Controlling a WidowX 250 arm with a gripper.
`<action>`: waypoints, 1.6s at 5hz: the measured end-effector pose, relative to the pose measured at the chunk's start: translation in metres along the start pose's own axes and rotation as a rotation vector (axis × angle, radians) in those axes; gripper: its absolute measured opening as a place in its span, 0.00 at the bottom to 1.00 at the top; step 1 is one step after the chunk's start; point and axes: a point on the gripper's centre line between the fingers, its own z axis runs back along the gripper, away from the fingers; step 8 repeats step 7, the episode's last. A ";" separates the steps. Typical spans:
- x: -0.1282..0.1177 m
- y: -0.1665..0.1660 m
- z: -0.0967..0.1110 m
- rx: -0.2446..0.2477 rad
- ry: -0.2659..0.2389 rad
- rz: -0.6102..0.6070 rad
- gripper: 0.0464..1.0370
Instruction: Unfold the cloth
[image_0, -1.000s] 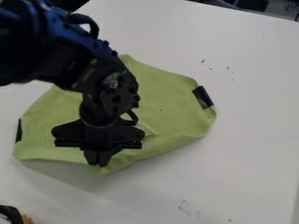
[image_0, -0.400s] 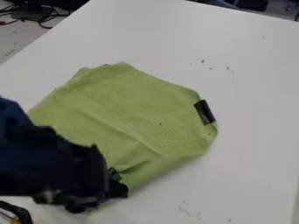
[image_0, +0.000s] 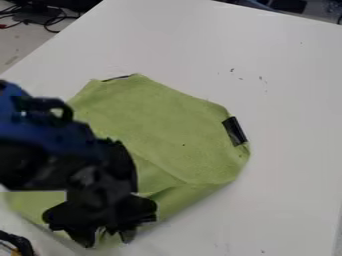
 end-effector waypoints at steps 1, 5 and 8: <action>-0.002 -0.002 0.016 0.042 0.058 0.026 0.96; 0.033 -0.019 0.024 0.040 0.005 -0.085 0.96; 0.068 -0.029 0.041 0.020 -0.045 -0.183 0.96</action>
